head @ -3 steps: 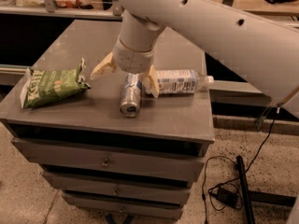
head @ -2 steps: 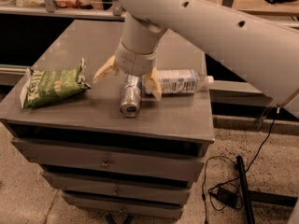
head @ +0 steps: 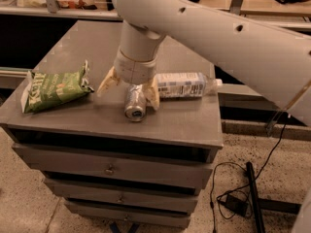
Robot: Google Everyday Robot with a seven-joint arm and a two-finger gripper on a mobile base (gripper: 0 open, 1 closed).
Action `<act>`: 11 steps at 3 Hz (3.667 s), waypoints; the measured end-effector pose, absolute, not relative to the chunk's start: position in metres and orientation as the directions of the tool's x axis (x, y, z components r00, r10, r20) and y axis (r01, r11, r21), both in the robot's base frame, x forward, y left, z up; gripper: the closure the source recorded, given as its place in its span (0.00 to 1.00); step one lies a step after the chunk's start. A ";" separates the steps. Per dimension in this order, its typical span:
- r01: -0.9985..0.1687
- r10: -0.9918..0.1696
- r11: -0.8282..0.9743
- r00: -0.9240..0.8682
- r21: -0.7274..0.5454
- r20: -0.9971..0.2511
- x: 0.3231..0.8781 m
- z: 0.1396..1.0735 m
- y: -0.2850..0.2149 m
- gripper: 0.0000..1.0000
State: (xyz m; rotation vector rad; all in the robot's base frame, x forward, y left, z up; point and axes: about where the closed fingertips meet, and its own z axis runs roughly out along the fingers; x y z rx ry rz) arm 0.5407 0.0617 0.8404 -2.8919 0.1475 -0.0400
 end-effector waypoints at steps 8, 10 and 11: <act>-0.805 -0.346 -0.366 0.583 -0.466 -0.735 0.493 0.985 0.080 1.00; -0.958 -0.287 -0.139 0.281 -0.250 -0.916 0.496 0.942 0.084 1.00; -0.979 -0.231 -0.013 0.199 -0.202 -0.952 0.519 0.919 0.076 1.00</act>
Offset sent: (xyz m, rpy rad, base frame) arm 0.0019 0.0035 -0.0045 -0.0226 0.0274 0.0044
